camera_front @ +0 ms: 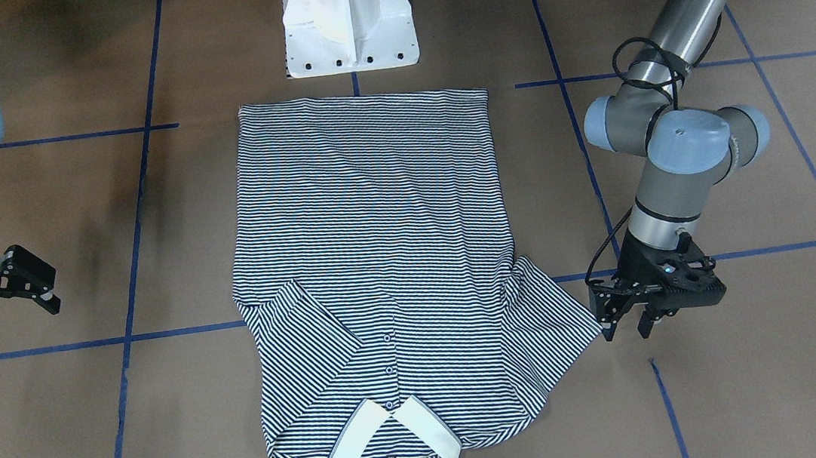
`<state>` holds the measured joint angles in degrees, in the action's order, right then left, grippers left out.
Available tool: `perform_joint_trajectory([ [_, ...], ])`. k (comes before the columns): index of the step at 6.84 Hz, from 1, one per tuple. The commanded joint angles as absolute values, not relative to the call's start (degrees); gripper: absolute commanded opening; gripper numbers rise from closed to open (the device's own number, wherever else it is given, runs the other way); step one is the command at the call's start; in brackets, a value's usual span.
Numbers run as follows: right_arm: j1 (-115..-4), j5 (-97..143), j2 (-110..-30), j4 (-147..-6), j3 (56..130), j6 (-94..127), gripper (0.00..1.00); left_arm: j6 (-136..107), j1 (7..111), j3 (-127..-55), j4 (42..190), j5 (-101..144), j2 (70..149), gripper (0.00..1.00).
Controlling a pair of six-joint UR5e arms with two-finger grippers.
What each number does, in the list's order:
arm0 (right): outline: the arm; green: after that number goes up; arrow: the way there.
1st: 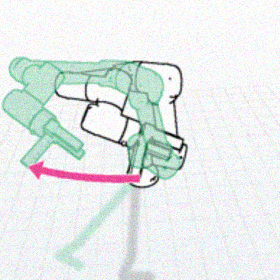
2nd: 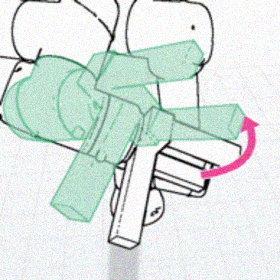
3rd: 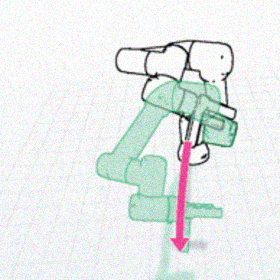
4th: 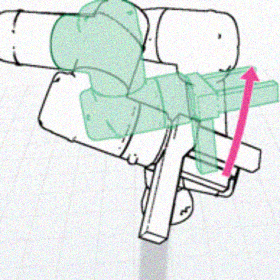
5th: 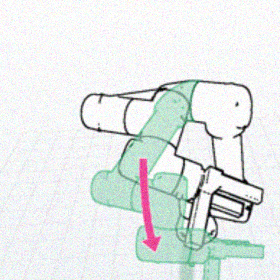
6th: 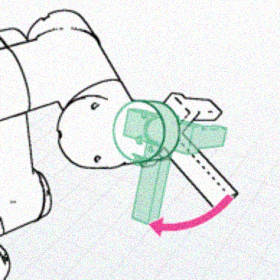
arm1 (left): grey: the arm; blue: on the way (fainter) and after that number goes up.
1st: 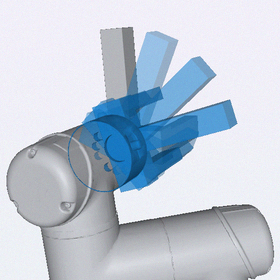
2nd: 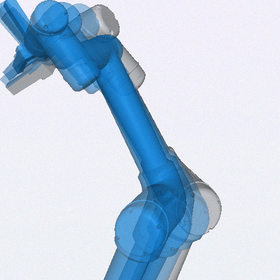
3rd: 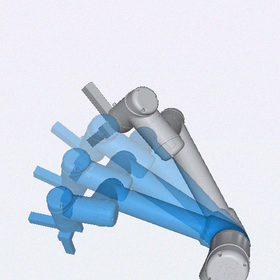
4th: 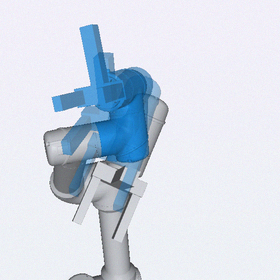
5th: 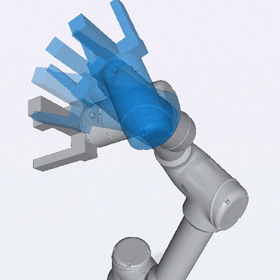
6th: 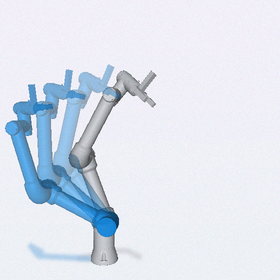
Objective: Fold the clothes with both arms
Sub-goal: 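Move the left gripper to the sleeve nearest it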
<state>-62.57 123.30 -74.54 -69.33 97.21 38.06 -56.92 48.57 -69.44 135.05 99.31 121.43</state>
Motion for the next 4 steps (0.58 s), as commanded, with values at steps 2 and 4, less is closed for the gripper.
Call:
perform_joint_trajectory([
  [2, -62.49, 123.22, -74.79, -69.26, 97.12, 37.97, 1.0, -58.71, 45.8, -67.41, 136.76, 99.05, 121.64, 0.57],
  [4, -62.49, 123.31, -74.79, -69.26, 97.12, 37.97, 1.0, -58.71, 45.79, -67.32, 136.76, 99.05, 121.55, 0.49],
])
